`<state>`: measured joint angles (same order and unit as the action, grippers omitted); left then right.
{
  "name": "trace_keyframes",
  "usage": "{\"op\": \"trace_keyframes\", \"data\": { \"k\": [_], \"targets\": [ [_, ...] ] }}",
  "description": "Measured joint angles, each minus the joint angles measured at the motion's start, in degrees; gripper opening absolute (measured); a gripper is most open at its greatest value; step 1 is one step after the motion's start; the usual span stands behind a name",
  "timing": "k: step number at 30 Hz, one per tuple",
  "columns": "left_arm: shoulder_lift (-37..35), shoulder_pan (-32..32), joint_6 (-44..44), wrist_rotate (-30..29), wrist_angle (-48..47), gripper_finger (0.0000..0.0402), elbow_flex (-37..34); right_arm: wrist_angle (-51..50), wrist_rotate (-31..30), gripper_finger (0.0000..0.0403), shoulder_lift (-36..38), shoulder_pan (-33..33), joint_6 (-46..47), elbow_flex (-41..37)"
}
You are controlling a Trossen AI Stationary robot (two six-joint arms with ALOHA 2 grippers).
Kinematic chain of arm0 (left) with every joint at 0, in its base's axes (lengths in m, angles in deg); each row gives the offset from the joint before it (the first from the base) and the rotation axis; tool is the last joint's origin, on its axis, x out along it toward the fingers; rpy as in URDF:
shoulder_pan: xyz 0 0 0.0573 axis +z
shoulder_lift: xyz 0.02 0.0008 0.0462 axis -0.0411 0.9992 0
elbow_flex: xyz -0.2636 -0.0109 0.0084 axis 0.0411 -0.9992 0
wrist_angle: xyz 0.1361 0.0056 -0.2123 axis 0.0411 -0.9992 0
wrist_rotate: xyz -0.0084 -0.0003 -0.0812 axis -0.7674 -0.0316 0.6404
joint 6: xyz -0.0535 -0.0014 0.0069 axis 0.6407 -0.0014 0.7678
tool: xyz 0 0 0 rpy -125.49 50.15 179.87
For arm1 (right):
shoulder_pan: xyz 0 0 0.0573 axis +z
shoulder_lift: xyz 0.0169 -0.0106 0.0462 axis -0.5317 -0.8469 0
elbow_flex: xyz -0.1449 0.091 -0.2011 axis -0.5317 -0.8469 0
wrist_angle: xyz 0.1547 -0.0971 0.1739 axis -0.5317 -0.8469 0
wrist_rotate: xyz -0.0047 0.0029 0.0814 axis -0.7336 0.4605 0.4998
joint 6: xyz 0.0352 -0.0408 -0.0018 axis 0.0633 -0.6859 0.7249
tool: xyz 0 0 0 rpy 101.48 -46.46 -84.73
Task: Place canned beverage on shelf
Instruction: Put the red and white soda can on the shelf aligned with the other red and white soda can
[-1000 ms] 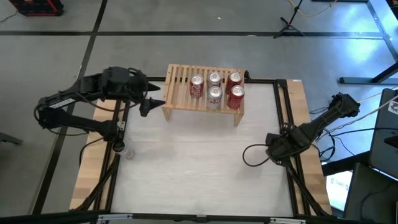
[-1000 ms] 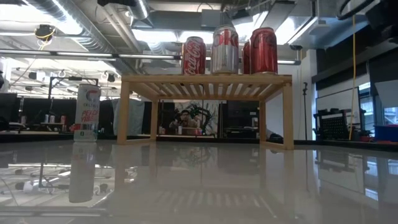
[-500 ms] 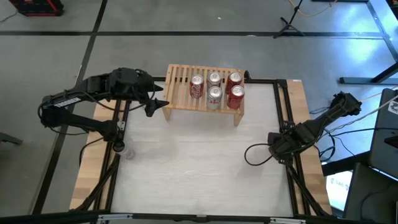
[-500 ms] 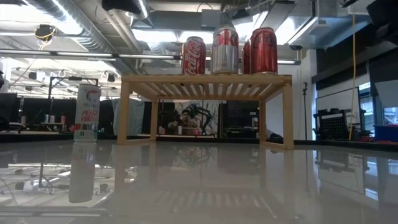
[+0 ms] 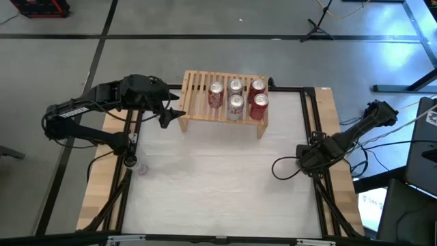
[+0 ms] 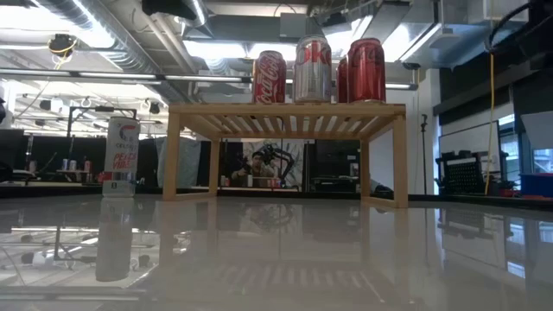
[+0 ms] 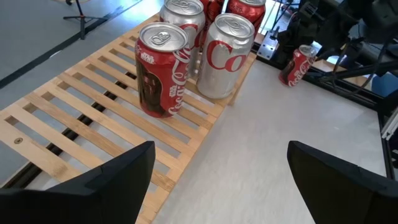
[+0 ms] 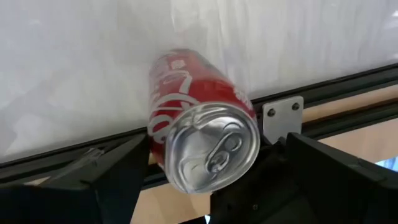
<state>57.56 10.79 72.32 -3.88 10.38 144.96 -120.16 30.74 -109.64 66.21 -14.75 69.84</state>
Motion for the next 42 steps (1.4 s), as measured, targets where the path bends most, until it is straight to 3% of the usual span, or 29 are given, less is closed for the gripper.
{"op": "trace_keyframes", "data": {
  "k": [26,31,34,42],
  "targets": [
    [0.00,0.00,0.00,0.63,0.05,0.0355,0.00,9.16,9.88,0.0320,-6.12,0.00,-3.17,-3.43],
    [0.00,0.00,-0.01,0.63,0.05,0.0355,0.00,9.25,10.83,0.0289,-6.12,0.00,-1.40,-3.42],
    [0.00,0.00,0.00,0.63,0.05,0.0355,0.00,9.24,10.99,0.0267,-6.17,0.00,-0.10,-3.00],
    [0.00,-1.06,0.04,3.62,0.05,0.0355,0.00,12.17,5.14,0.0267,-6.31,0.04,2.88,2.72]
  ]
}}
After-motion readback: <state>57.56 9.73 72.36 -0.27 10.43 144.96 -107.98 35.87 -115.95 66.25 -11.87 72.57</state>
